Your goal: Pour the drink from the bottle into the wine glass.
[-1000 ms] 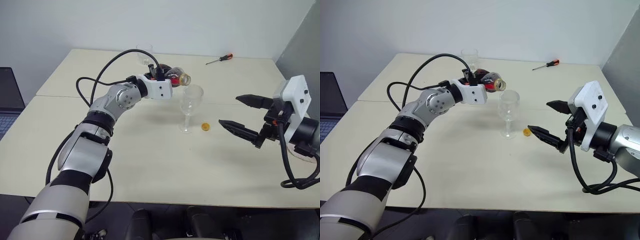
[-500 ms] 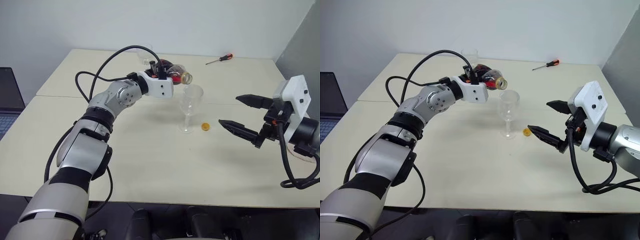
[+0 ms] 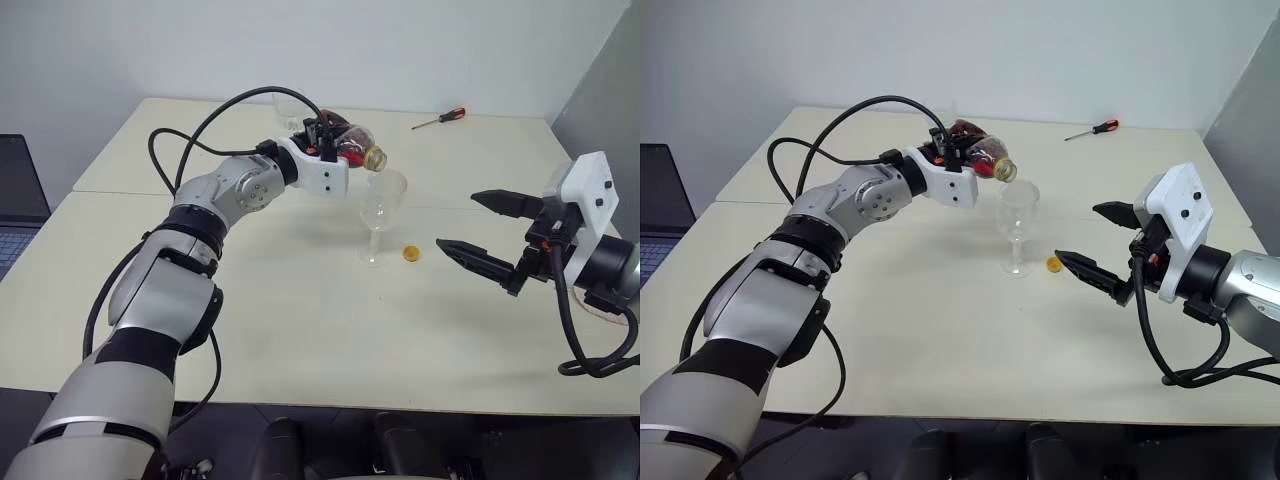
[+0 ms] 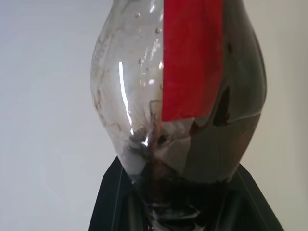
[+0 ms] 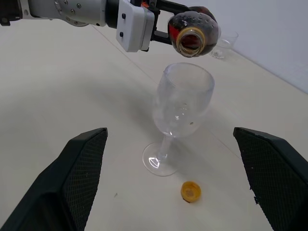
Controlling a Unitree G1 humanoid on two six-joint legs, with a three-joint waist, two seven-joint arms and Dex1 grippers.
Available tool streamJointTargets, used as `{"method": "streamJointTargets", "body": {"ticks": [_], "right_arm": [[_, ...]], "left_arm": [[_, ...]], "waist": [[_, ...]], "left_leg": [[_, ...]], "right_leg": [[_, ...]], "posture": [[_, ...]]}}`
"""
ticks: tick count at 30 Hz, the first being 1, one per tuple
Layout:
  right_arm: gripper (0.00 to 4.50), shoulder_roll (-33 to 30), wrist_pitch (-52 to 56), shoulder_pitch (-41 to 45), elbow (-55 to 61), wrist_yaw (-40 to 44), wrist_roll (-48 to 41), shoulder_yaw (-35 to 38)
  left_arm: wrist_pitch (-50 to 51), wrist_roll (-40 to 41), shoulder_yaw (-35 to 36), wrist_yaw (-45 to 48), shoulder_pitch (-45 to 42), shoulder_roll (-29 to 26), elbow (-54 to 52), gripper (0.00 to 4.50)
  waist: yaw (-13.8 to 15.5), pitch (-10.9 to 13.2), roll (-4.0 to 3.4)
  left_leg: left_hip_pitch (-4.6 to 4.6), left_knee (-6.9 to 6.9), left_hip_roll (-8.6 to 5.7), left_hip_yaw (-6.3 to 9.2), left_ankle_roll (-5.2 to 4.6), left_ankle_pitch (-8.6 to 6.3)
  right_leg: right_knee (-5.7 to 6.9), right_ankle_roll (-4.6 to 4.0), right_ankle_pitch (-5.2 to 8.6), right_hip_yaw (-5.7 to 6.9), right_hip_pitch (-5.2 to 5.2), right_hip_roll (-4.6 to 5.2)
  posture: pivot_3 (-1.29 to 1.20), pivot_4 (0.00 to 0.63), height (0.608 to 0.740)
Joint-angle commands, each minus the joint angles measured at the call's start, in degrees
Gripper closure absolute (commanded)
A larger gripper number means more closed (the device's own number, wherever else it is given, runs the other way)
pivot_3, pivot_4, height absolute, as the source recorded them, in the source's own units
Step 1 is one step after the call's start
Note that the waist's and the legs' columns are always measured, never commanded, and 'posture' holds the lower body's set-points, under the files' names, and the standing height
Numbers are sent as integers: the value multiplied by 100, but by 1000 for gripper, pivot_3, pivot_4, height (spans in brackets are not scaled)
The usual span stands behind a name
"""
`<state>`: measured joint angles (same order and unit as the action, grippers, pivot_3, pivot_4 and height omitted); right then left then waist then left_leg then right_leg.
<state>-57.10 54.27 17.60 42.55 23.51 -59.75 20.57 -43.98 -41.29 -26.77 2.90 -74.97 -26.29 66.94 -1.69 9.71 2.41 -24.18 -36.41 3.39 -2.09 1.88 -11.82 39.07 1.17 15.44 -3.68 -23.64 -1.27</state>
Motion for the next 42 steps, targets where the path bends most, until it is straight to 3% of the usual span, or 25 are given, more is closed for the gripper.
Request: {"method": "streamJointTargets", "body": {"ticks": [1,42], "right_arm": [[0,5,-93,50,108,-68,-28,92],[0,-25,-93,76,175,-178,-117,97]], "left_arm": [[-37,-21,-1,-229,-317,-60,-73,3499],[-11,-344,-288,-557,-568,-167,40,3499]], "waist": [[-1,0,0],[0,0,0]], "left_leg": [[0,0,0,0,0,0],[-19,-32,2,7,0,0]], "right_leg": [[0,0,0,0,0,0],[2,-2,-3,0,0,1]], "posture": [[0,150,740],[0,150,740]]}}
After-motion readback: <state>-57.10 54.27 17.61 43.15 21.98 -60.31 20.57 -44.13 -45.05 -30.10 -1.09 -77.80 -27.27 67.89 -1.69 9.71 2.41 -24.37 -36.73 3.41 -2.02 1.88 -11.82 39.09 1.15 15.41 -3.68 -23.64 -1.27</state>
